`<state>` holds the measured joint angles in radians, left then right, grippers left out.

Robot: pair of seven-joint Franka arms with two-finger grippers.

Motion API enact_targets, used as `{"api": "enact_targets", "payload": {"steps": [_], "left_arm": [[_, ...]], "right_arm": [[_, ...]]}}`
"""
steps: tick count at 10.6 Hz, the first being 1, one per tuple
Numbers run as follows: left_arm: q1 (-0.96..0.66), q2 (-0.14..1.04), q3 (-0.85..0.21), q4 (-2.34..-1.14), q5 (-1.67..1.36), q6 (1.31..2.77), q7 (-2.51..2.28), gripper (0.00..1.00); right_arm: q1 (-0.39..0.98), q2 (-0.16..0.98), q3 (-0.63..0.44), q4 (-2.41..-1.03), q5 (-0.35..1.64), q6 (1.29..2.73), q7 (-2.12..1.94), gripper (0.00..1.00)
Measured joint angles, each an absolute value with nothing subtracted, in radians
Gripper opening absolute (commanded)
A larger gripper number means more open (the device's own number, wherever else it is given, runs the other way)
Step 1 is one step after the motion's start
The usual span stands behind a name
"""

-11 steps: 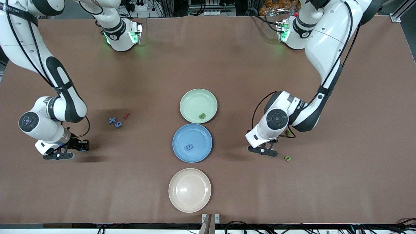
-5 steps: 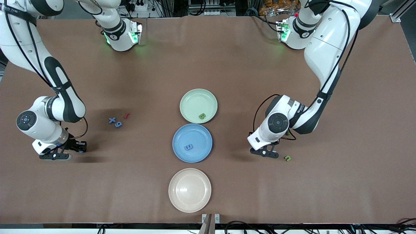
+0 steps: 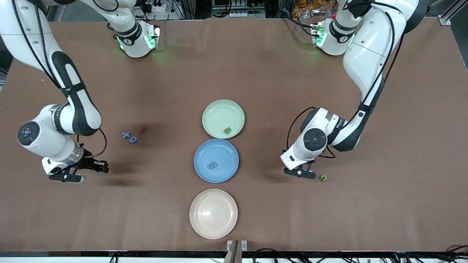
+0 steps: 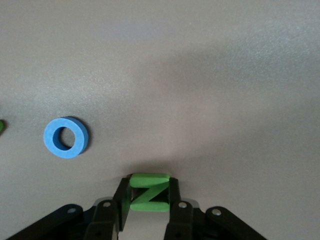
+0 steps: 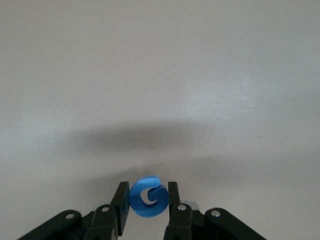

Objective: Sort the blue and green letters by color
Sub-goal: 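Drop the G on the blue plate while the left gripper drops Z on green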

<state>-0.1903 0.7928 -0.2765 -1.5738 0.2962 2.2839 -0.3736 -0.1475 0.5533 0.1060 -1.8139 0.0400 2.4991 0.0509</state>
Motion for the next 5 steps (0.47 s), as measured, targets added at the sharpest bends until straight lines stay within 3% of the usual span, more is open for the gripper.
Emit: {"api": "enact_targets", "payload": {"steps": [3,5], "left_arm": [[-0.188,0.791,-0.276,-1.567,0.296,2.288,-0.374,0.0],[-0.185,0.777,-0.293,-1.561,0.294,2.286,-0.401,0.0]], "right_arm": [[-0.013,0.54,0.092,-1.8,0.047,2.5,0.23,0.05],[0.128,0.537,0.028,-1.776,0.053,2.5,0.334,0.05]]}}
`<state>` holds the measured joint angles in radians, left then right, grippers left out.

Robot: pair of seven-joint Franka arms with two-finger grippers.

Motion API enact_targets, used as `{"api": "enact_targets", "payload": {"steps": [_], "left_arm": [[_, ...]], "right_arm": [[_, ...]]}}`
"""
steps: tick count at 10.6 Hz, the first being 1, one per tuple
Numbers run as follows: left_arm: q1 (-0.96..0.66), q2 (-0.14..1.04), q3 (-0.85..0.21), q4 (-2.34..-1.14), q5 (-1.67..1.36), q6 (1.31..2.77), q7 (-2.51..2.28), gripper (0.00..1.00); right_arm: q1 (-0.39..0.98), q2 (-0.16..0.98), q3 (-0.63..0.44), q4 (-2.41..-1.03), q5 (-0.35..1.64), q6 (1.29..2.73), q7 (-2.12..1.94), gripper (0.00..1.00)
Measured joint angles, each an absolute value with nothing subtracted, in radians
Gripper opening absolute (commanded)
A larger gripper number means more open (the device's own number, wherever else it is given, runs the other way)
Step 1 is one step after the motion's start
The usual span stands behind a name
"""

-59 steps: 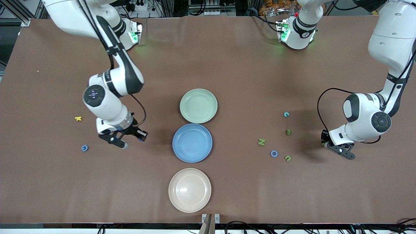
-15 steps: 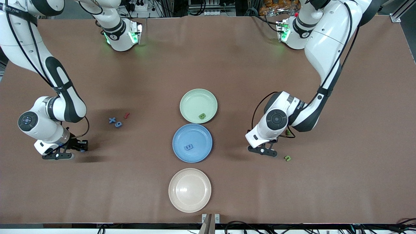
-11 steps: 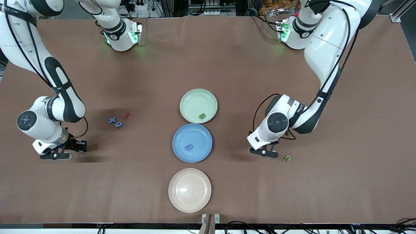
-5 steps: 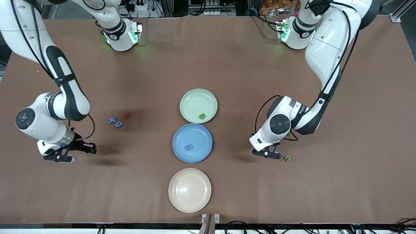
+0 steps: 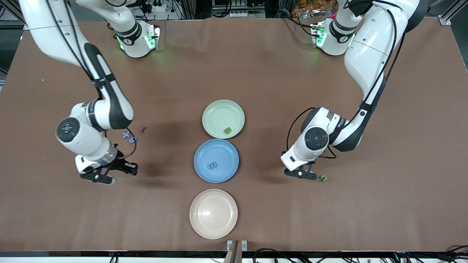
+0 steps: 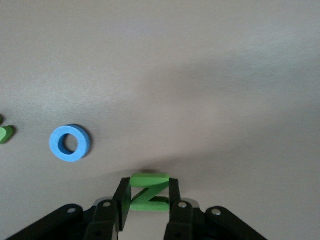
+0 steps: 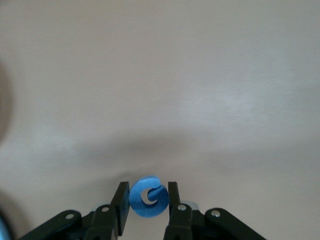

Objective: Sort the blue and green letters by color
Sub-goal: 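Drop the G on the blue plate while the left gripper drops Z on green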

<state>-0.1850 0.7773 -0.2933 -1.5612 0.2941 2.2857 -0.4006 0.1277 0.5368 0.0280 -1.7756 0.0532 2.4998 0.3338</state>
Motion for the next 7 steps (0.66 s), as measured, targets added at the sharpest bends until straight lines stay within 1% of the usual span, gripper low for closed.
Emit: {"api": "enact_targets", "payload": {"steps": [2,4,5,7], "left_arm": [[-0.185,0.753,-0.351,-1.56,0.265,2.252,-0.497,0.0],[-0.199,0.743,-0.435,-1.561,0.26,2.23,-0.669,0.0],[-0.223,0.742,-0.46,-1.562,0.26,2.228,-0.754,0.0],[-0.304,0.742,-0.471,-1.563,0.259,2.228,-0.913,0.0]], "right_arm": [[0.251,0.537,-0.014,-1.765,0.064,2.501,0.4,0.05],[0.341,0.541,-0.023,-1.754,0.078,2.505,0.459,0.06],[0.378,0.55,-0.024,-1.737,0.078,2.506,0.488,0.06],[0.443,0.577,-0.024,-1.693,0.079,2.514,0.55,0.06]]}}
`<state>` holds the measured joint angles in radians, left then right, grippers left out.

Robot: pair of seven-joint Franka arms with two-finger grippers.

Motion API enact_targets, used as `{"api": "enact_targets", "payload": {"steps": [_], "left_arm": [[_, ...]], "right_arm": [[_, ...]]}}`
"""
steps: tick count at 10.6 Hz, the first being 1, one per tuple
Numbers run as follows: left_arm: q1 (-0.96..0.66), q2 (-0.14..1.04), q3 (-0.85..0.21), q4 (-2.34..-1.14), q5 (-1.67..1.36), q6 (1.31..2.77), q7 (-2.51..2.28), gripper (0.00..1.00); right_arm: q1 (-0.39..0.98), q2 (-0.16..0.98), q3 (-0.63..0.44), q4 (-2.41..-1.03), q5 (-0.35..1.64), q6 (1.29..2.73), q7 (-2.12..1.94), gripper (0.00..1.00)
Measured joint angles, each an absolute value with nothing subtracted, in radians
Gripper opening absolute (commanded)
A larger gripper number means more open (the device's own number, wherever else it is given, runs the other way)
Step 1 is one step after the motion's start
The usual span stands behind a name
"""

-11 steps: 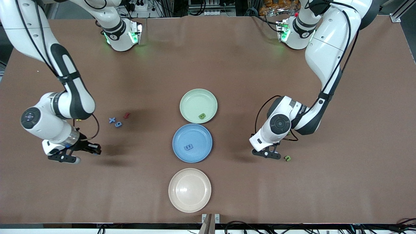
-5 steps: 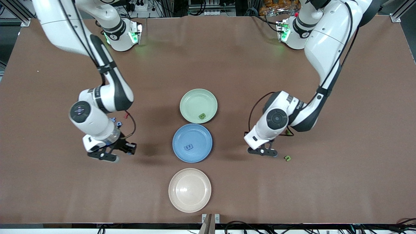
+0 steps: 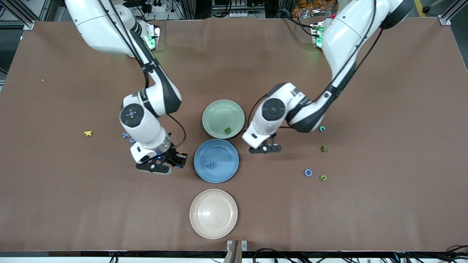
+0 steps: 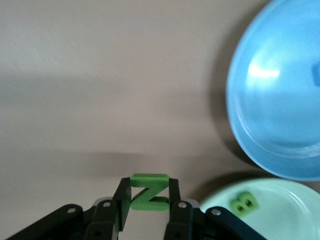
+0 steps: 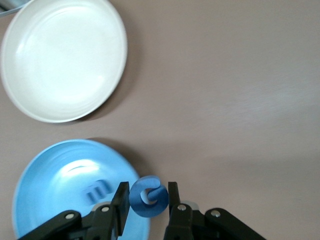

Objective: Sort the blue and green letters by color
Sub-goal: 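Drop the G on the blue plate while the left gripper drops Z on green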

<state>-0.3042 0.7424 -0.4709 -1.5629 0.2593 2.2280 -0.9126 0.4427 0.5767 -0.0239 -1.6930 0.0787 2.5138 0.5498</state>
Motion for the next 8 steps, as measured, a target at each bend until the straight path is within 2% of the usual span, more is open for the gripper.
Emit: {"api": "enact_targets", "payload": {"steps": [2,3,4,5,6,8], "left_arm": [[-0.375,0.743,-0.473,-1.563,0.258,2.239,-1.043,0.0],[-0.406,0.743,-0.473,-1.565,0.257,2.263,-1.102,0.0],[-0.431,0.745,-0.472,-1.567,0.256,2.291,-1.154,0.11],[-0.45,0.746,-0.472,-1.569,0.256,2.306,-1.197,0.78],[-0.466,0.749,-0.472,-1.57,0.255,2.313,-1.236,1.0],[-0.476,0.755,-0.472,-1.57,0.252,2.315,-1.274,1.0]], "right_arm": [[0.504,0.61,-0.023,-1.655,0.079,2.518,0.594,0.12],[0.535,0.631,-0.024,-1.635,0.079,2.524,0.622,0.29],[0.56,0.649,-0.024,-1.618,0.079,2.528,0.645,0.99],[0.577,0.66,-0.024,-1.608,0.079,2.531,0.664,1.0],[0.586,0.664,-0.024,-1.603,0.079,2.531,0.695,1.0],[0.586,0.664,-0.03,-1.597,0.079,2.528,0.729,1.0]]}}
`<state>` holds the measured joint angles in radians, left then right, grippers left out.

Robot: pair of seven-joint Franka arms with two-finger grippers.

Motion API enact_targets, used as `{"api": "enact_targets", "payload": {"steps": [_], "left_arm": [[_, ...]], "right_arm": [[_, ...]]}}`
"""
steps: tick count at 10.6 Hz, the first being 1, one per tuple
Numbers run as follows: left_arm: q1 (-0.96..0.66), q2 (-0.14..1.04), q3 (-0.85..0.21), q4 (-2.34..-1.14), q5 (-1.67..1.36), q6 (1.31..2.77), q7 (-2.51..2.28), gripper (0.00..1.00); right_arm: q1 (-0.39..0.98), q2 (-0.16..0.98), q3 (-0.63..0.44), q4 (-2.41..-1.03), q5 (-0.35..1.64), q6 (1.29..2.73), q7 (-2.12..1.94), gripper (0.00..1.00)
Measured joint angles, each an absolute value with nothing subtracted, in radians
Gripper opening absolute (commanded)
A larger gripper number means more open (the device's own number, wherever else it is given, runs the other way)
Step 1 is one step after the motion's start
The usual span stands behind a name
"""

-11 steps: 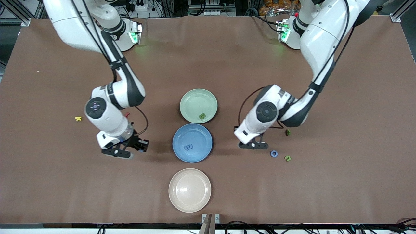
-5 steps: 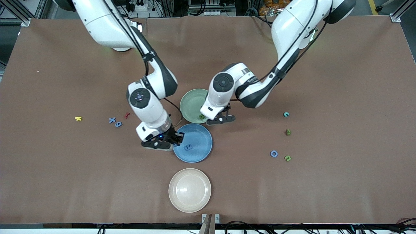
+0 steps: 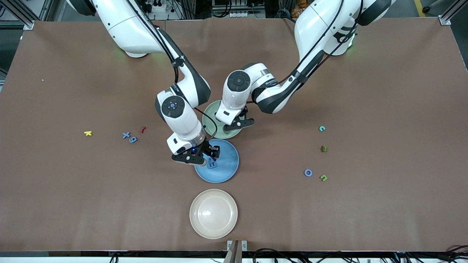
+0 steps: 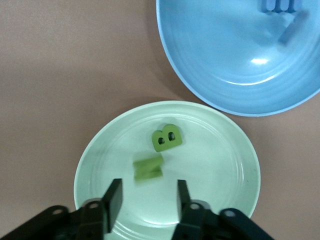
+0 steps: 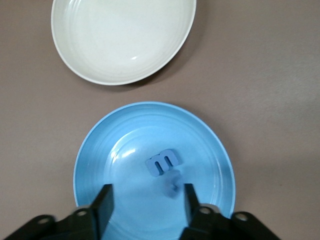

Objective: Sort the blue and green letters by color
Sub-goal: 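Drop the G on the blue plate while the left gripper drops Z on green, then grasp a small green letter with the left gripper while the right gripper reaches the X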

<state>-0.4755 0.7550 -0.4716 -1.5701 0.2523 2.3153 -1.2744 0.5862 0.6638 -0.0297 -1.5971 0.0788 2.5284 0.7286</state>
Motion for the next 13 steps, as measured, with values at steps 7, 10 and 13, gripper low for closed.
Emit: {"api": "enact_targets", "payload": {"steps": [7,10,13], "left_arm": [[-0.305,0.719,-0.453,-1.533,0.25,2.318,-1.001,1.0],[-0.137,0.69,-0.452,-1.542,0.25,2.2,-0.66,1.0],[-0.025,0.689,-0.451,-1.603,0.267,2.174,-0.503,1.0]], "right_arm": [[0.394,0.607,-0.048,-1.598,0.079,2.381,0.736,1.0],[0.258,0.524,-0.052,-1.651,0.078,2.271,0.603,1.0],[0.13,0.442,-0.052,-1.783,0.07,2.246,0.47,1.0]]}}
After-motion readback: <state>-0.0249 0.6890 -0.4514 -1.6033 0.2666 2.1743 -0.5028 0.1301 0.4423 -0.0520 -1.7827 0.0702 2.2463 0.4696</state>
